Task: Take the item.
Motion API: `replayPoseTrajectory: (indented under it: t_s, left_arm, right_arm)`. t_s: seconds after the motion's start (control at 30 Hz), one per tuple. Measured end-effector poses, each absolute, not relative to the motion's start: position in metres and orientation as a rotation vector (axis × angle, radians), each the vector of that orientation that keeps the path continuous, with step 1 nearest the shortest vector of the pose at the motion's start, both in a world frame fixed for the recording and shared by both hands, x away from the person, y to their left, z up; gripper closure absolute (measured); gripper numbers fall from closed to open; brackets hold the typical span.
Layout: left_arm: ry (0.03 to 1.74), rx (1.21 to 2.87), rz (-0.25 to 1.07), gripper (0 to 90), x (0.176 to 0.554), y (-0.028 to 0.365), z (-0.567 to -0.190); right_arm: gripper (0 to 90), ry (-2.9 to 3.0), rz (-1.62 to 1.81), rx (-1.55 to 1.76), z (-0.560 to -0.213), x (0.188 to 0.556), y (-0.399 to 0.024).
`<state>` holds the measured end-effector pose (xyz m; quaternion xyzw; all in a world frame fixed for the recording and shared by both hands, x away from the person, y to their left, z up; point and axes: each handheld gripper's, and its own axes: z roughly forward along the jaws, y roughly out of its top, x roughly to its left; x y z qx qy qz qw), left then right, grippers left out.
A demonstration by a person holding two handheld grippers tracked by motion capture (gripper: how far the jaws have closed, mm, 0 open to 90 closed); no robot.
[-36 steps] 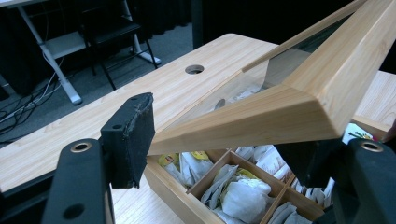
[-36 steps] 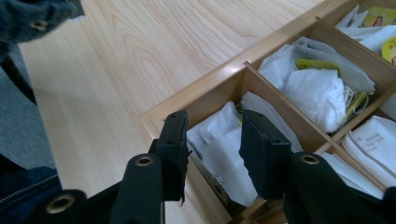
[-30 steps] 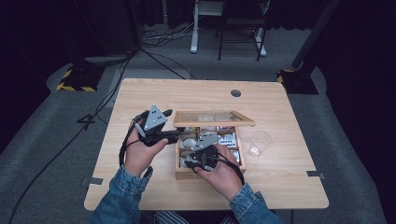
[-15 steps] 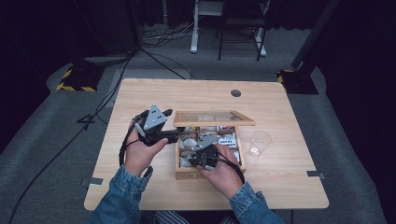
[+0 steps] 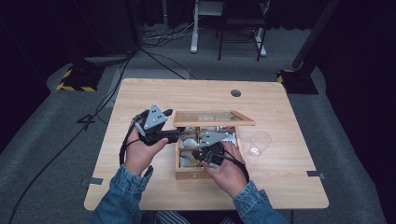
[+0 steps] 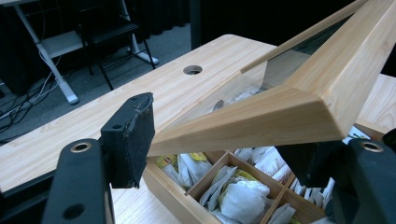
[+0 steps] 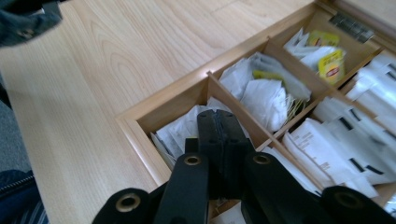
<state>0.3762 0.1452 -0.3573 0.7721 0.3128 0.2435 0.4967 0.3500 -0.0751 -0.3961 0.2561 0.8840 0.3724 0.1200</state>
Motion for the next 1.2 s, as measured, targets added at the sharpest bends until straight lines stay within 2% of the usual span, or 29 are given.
replayPoseTrajectory:
  t_s: [0.47, 1.2]
  left_arm:
    - [0.755, 1.874, 0.590, 32.2, 0.377, 0.144, -0.357]
    - [0.757, 1.866, 0.576, 32.1, 0.378, 0.145, -0.357]
  right_arm:
    - [90.0, 2.501, 1.168, 0.749, -0.362, 0.339, -0.094]
    - [90.0, 2.392, 1.195, 0.837, -0.336, 0.338, -0.136]
